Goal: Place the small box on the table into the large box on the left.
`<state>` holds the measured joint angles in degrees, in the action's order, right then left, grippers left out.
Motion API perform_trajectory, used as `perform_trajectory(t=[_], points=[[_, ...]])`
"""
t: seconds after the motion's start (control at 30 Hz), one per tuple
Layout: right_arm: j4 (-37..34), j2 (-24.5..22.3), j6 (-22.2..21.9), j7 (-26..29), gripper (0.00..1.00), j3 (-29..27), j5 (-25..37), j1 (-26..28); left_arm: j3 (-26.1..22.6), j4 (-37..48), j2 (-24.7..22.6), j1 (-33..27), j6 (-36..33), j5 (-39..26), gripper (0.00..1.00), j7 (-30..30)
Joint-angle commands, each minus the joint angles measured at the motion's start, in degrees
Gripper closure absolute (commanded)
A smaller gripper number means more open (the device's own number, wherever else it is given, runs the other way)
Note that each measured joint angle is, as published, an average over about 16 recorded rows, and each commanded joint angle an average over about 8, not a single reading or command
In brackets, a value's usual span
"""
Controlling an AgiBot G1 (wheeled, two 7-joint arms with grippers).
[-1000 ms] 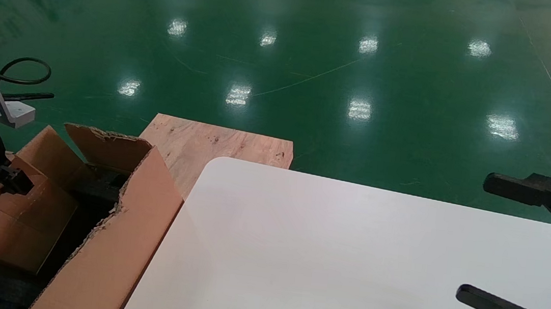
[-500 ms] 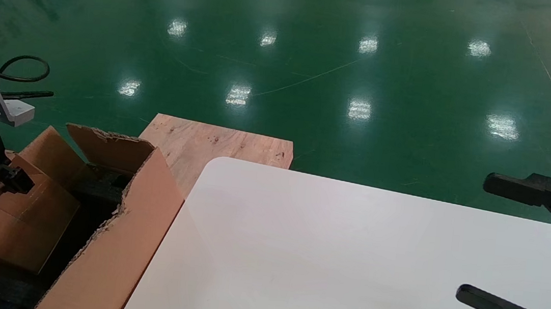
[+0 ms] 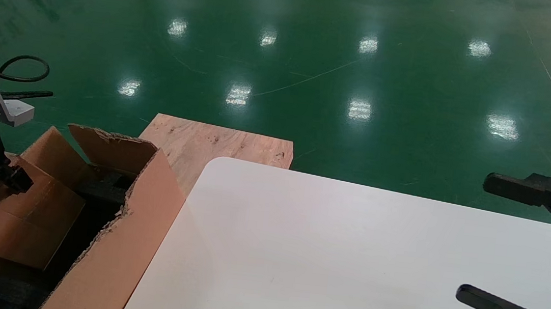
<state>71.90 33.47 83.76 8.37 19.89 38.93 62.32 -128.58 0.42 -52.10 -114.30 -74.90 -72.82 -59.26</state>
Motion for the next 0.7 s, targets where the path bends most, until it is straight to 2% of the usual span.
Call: perform_trajectory(t=[0.03,0.7], points=[[0.0,0.0,0.0,0.0,0.00,0.0,0.0,0.0,0.0,0.0,0.0,0.0,0.0,0.0,0.00,0.0],[0.0,0.0,0.0,0.0,0.00,0.0,0.0,0.0,0.5,-0.5,-0.5,-0.6,0.0,0.6,0.00,0.5]])
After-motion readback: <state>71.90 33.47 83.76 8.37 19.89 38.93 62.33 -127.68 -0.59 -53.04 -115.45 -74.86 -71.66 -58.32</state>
